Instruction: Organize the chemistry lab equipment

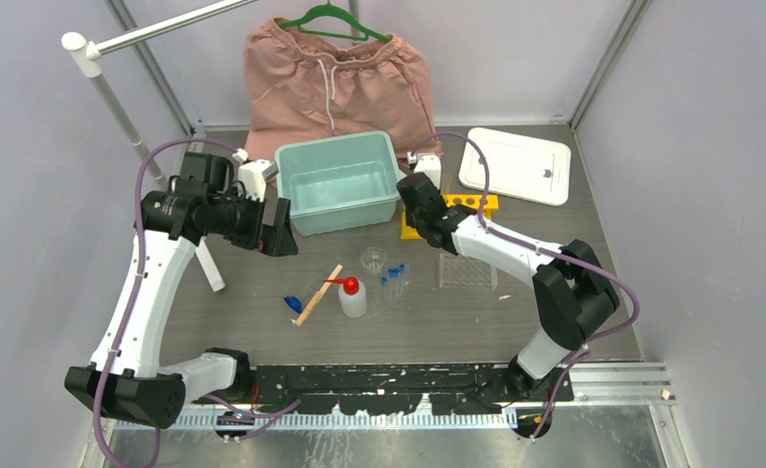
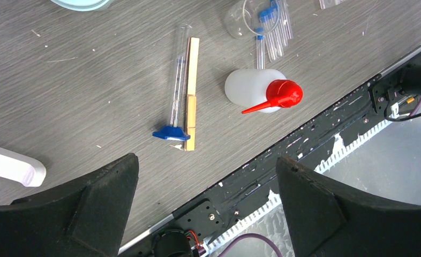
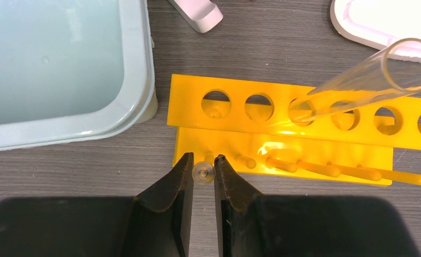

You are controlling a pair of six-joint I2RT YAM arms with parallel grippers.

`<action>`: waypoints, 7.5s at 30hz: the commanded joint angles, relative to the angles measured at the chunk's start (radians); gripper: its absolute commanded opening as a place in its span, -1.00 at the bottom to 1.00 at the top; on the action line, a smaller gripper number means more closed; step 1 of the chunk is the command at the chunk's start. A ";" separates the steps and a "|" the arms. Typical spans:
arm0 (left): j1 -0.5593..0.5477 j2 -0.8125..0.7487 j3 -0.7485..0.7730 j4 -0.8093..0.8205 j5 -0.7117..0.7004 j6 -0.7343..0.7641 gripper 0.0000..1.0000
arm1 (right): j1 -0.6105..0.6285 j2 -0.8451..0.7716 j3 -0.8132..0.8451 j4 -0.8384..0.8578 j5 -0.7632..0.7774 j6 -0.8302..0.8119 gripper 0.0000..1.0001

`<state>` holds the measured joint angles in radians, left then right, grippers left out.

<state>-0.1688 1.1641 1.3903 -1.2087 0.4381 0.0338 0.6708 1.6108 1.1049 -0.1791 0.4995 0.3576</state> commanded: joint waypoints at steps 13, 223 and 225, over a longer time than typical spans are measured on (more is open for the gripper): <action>0.005 -0.024 -0.010 0.040 0.009 0.011 0.99 | -0.007 0.023 -0.009 0.081 0.007 0.012 -0.99; 0.005 -0.057 0.007 0.023 0.003 0.044 0.99 | 0.146 0.052 -0.119 -0.251 -0.095 0.504 -0.75; 0.005 -0.057 0.010 0.024 0.010 0.044 0.99 | 0.146 0.003 -0.118 -0.280 -0.080 0.497 -0.83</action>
<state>-0.1688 1.1282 1.3731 -1.1900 0.4267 0.0639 0.8207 1.7123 0.9882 -0.4171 0.3691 0.8490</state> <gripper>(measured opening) 0.996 0.199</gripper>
